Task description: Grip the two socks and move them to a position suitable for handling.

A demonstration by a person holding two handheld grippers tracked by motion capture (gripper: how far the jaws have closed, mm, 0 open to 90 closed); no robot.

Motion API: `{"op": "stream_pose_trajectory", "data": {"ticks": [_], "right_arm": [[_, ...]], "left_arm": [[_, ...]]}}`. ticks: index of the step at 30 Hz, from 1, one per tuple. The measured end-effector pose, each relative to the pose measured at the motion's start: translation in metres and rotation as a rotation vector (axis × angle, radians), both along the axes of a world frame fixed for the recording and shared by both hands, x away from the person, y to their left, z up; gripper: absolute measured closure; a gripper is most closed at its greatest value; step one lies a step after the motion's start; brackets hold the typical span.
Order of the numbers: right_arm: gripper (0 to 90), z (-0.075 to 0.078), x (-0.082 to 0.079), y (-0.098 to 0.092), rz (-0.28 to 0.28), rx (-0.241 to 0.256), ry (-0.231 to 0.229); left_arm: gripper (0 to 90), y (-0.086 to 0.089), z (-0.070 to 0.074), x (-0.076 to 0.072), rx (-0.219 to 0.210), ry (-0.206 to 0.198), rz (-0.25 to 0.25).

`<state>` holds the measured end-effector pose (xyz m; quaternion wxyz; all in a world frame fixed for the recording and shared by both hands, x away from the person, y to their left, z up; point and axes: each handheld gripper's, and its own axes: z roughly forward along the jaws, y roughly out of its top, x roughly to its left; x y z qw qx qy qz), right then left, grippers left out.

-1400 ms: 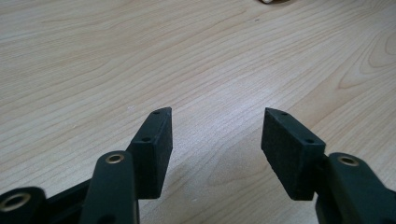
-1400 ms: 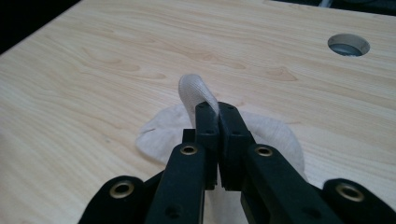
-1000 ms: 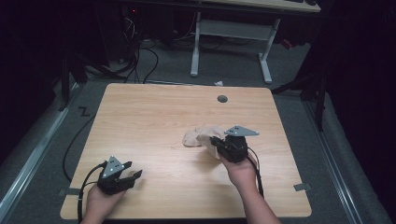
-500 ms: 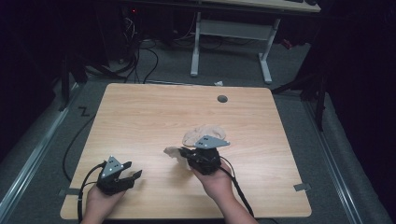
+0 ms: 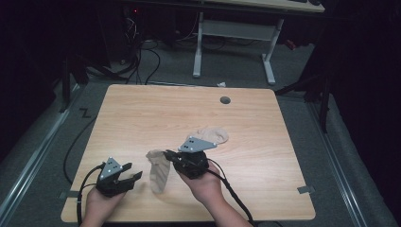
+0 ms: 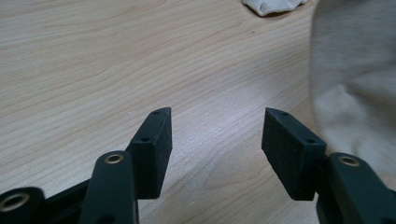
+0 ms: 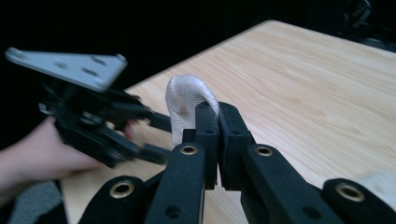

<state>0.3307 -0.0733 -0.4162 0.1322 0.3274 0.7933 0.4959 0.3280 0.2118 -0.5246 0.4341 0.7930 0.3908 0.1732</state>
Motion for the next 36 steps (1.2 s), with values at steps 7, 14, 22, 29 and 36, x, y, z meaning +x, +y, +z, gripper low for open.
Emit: {"op": "stream_pose_trajectory", "data": {"ticks": [7,14,22,29,36], "right_arm": [[88.3,-0.019,0.006,-0.024,-0.073,-0.024,0.040],[88.3,-0.039,0.009,-0.055,-0.158,-0.047,0.073],[88.2,-0.070,0.007,-0.085,-0.231,-0.062,0.128],[85.6,-0.087,-0.001,-0.109,-0.281,-0.075,0.142],[79.3,-0.108,-0.014,-0.138,-0.337,-0.068,0.183]], "left_arm": [[43.4,-0.002,0.000,0.000,-0.002,-0.001,-0.002],[43.4,-0.006,-0.001,-0.002,0.000,0.009,-0.016],[43.5,-0.019,-0.002,-0.006,-0.007,0.029,-0.061],[44.4,-0.049,0.004,-0.015,-0.015,0.047,-0.152],[53.0,-0.087,0.013,-0.019,-0.011,0.046,-0.225]]}}
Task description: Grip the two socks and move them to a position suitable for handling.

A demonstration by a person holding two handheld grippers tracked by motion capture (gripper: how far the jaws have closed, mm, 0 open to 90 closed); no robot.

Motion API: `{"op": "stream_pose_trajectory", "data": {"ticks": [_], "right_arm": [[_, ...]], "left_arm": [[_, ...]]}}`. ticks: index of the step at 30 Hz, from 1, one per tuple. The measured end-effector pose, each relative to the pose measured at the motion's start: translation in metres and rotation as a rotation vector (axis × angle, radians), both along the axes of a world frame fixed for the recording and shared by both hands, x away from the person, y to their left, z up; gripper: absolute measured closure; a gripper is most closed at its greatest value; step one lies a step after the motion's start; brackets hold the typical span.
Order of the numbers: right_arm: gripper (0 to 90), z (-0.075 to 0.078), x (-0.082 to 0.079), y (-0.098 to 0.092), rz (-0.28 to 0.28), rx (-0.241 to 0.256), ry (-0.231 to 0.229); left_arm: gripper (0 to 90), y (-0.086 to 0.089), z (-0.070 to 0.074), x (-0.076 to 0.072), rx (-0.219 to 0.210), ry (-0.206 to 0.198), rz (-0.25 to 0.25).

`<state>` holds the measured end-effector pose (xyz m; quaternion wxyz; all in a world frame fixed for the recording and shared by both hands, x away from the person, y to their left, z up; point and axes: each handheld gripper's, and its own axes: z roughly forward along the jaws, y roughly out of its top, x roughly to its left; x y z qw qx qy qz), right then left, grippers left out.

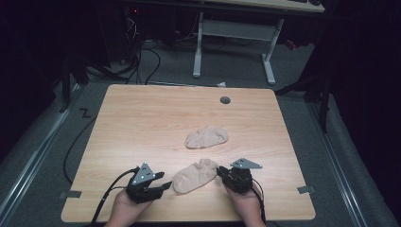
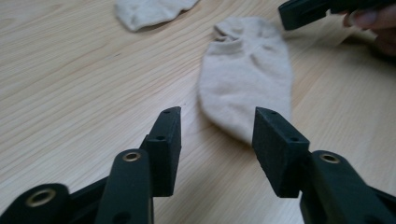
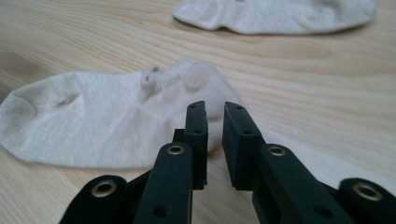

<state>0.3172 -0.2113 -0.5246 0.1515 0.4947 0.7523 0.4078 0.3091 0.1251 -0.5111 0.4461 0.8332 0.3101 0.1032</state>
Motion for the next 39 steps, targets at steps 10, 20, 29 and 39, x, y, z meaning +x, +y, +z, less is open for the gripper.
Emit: {"op": "stream_pose_trajectory", "data": {"ticks": [10,20,29,39], "right_arm": [[90.0,0.004,0.004,0.001,0.029,-0.036,-0.028],[90.0,0.000,0.038,0.033,0.130,-0.209,-0.016],[90.0,-0.001,0.021,0.039,0.177,-0.196,-0.001],[89.7,-0.004,-0.007,0.046,0.209,-0.178,-0.030]], "left_arm": [[71.4,-0.039,-0.004,0.007,0.062,0.023,-0.049],[77.7,-0.041,-0.017,0.011,0.137,0.012,-0.036],[79.1,-0.016,-0.019,0.012,0.128,0.014,0.009],[77.0,0.008,-0.021,0.002,0.109,0.010,0.043]]}}
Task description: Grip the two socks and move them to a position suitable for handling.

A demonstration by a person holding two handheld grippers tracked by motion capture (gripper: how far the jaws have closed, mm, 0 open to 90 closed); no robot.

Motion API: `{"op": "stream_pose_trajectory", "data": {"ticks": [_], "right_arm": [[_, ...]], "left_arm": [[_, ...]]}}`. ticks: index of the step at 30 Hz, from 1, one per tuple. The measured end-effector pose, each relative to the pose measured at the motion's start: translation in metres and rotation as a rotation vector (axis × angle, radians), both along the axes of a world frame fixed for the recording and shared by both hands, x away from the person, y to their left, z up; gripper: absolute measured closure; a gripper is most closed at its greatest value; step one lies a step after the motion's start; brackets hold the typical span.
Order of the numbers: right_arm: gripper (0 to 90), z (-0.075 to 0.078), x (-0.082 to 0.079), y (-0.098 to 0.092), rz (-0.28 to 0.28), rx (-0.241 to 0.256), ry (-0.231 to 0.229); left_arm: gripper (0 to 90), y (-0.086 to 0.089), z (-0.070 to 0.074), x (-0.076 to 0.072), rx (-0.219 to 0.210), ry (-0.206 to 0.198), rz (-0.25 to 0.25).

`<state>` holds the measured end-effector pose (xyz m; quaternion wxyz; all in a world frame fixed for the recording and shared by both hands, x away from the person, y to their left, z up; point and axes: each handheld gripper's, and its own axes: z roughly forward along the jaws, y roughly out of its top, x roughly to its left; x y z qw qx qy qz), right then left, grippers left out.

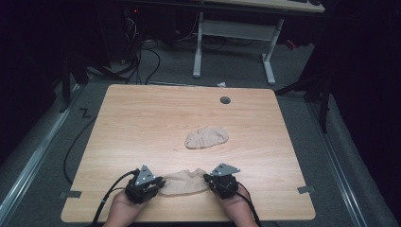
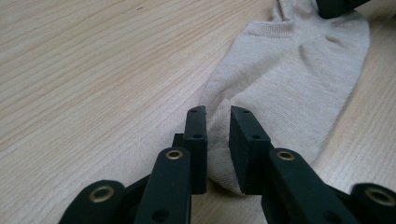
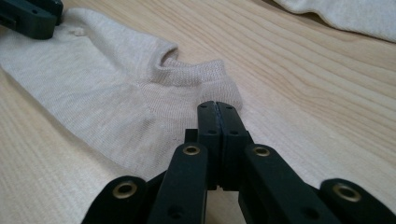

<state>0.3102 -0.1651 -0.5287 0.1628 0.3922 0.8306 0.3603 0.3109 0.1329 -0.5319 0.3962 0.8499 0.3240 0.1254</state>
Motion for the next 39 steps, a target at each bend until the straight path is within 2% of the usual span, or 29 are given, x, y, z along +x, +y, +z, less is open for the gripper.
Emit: {"op": "stream_pose_trajectory", "data": {"ticks": [6,7,8,12,18,21,24,26,29,32,36,39], "right_arm": [[86.6,0.000,-0.001,0.001,-0.002,0.007,0.006],[83.9,0.001,-0.001,0.001,0.000,0.009,0.005],[82.4,0.004,-0.001,0.000,-0.002,0.009,-0.009],[80.0,0.012,-0.001,-0.002,-0.017,0.012,-0.037],[74.0,0.026,0.008,-0.004,-0.044,0.000,-0.066],[68.7,0.030,0.017,-0.004,-0.064,-0.001,-0.066],[64.1,0.034,0.028,-0.002,-0.082,-0.002,-0.068],[62.1,0.036,0.038,-0.001,-0.104,0.011,-0.065],[60.6,0.037,0.051,0.002,-0.122,0.021,-0.053],[58.9,0.038,0.062,0.008,-0.132,0.014,-0.037],[56.7,0.039,0.080,0.019,-0.115,0.006,-0.028],[53.5,0.037,0.096,0.030,-0.098,-0.001,-0.004]], "left_arm": [[74.9,0.000,-0.001,-0.002,-0.011,-0.003,0.000],[73.5,0.000,-0.001,-0.002,-0.017,0.000,0.000],[66.7,0.001,0.000,-0.002,-0.021,-0.003,0.003],[62.4,0.010,0.006,-0.002,-0.065,-0.049,0.040],[52.7,0.035,0.008,0.004,-0.042,-0.084,0.110],[48.8,0.048,0.009,0.010,-0.038,-0.094,0.146],[42.1,0.059,0.005,0.018,-0.026,-0.060,0.164],[41.2,0.065,0.003,0.020,-0.013,-0.051,0.176],[40.3,0.069,0.003,0.021,-0.039,-0.051,0.186],[39.8,0.072,0.004,0.022,-0.088,-0.034,0.182],[39.9,0.074,0.004,0.023,-0.081,-0.043,0.186],[40.3,0.075,0.002,0.025,-0.077,-0.031,0.184]]}}
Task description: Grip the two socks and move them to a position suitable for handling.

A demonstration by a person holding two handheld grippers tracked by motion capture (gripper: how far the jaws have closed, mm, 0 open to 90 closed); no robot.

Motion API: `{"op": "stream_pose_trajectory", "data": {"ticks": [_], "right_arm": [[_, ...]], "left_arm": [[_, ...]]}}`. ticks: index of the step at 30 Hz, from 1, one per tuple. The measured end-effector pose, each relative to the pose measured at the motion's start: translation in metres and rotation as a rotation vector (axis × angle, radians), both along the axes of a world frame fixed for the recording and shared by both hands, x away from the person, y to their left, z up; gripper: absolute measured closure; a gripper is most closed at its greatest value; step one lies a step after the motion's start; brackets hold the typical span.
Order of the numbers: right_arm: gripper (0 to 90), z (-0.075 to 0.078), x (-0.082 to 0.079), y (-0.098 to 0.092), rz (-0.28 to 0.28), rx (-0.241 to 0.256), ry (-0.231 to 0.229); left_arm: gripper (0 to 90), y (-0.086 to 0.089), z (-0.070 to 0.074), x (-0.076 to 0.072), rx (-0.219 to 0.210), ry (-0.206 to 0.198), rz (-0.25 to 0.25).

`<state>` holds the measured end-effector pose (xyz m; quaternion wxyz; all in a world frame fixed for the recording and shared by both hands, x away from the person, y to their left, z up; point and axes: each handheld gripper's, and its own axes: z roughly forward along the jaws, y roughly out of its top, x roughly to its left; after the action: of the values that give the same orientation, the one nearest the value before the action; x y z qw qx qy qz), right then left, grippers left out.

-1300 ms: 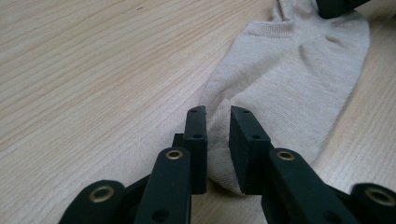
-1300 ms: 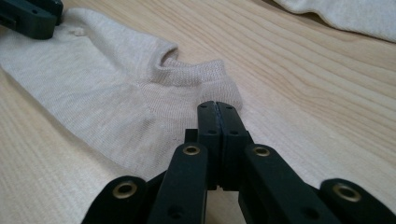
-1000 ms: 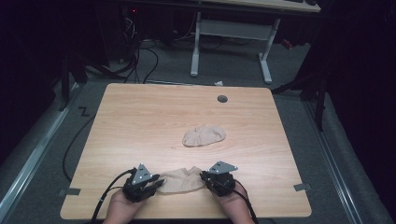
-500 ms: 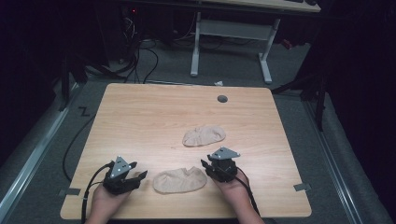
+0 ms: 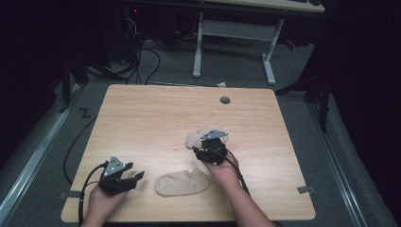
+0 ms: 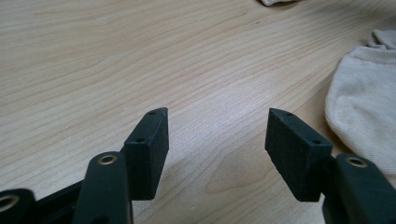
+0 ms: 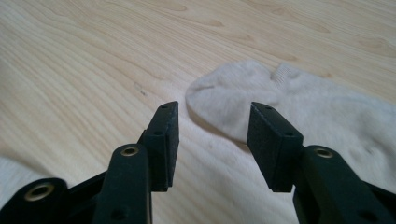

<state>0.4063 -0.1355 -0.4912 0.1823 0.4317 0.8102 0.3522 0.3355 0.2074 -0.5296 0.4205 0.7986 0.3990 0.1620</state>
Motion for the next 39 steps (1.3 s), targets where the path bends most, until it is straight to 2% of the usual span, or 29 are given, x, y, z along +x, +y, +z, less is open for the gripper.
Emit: {"op": "stream_pose_trajectory", "data": {"ticks": [2,5,8,10,12,14,19,23,29,31,39], "right_arm": [[51.2,-0.003,0.009,0.005,0.004,0.000,0.019],[50.9,-0.010,0.025,0.014,0.008,-0.034,0.021],[50.6,-0.014,0.032,0.018,0.003,-0.034,0.040],[51.5,-0.018,0.038,0.023,0.016,-0.058,0.048],[53.8,-0.020,0.040,0.028,0.020,-0.055,0.038],[54.0,-0.022,0.041,0.032,0.019,-0.061,0.058],[55.8,-0.031,0.047,0.033,0.029,-0.081,0.065],[63.2,-0.030,0.047,0.033,0.013,-0.095,0.059],[82.3,-0.030,0.047,0.031,0.002,-0.123,0.042],[85.5,-0.028,0.046,0.030,-0.009,-0.118,0.053],[85.9,-0.013,0.040,0.025,0.007,-0.115,0.002]], "left_arm": [[40.7,0.001,0.000,0.000,-0.002,0.001,0.003],[40.7,0.001,0.000,0.001,-0.009,-0.006,0.006],[40.7,0.002,0.000,0.001,-0.008,-0.006,0.007],[40.7,0.001,0.000,0.001,-0.008,-0.008,0.005],[40.8,0.002,0.000,0.001,-0.010,-0.009,0.005],[40.7,0.002,0.000,0.001,-0.010,-0.010,0.005],[40.8,0.002,0.000,0.000,-0.011,-0.009,0.004],[40.9,0.002,0.000,0.000,-0.012,-0.009,0.002],[40.9,0.001,0.000,0.000,-0.008,-0.008,0.000],[40.9,0.001,0.000,0.000,-0.005,-0.007,-0.003],[40.9,0.001,0.000,0.000,-0.006,-0.007,-0.004]]}}
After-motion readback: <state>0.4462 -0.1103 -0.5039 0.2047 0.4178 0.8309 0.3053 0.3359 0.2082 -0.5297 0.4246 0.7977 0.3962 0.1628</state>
